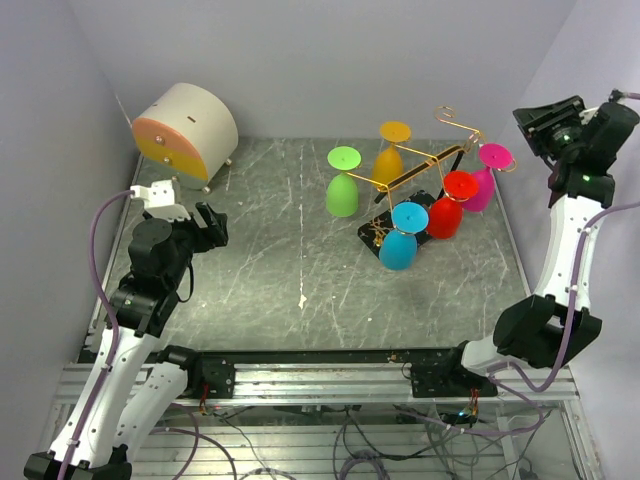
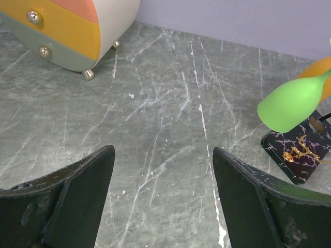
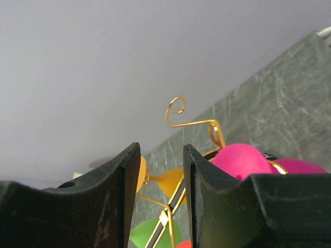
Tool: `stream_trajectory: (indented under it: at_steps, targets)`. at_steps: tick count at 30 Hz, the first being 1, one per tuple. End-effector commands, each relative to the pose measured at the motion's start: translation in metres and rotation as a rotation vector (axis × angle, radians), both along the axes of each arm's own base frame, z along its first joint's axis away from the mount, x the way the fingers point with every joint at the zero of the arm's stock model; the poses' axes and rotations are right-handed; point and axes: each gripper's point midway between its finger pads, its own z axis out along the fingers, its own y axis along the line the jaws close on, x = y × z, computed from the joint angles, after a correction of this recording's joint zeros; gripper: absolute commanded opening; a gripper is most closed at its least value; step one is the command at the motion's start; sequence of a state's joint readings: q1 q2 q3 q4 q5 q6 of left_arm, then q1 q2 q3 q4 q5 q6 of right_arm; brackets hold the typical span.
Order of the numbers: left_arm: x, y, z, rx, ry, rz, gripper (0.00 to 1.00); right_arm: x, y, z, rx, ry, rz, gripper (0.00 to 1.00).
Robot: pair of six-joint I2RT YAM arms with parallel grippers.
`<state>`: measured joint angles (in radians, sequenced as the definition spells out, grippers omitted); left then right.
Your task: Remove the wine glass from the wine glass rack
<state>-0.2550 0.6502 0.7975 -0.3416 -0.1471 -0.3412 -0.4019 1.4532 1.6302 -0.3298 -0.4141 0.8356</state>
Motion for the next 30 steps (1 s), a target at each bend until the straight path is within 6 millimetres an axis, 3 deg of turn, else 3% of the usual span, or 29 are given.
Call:
stream_trajectory:
  at_steps: [1, 8, 17, 30]
  targets:
    - [0.001, -0.005, 0.010, -0.019, -0.027, -0.023, 0.87, -0.004, -0.032, -0.022, 0.086, 0.036, -0.081, 0.39]
    - [0.000, -0.002, 0.010, -0.019, -0.032, -0.011, 0.87, -0.004, -0.042, -0.054, 0.112, 0.112, -0.063, 0.39]
    - [0.000, -0.002, 0.008, -0.020, -0.018, -0.006, 0.84, -0.022, -0.044, -0.076, 0.026, 0.211, -0.054, 0.43]
    - [-0.003, 0.001, 0.012, -0.023, -0.036, 0.007, 0.84, -0.024, -0.041, -0.083, -0.020, 0.241, -0.007, 0.41]
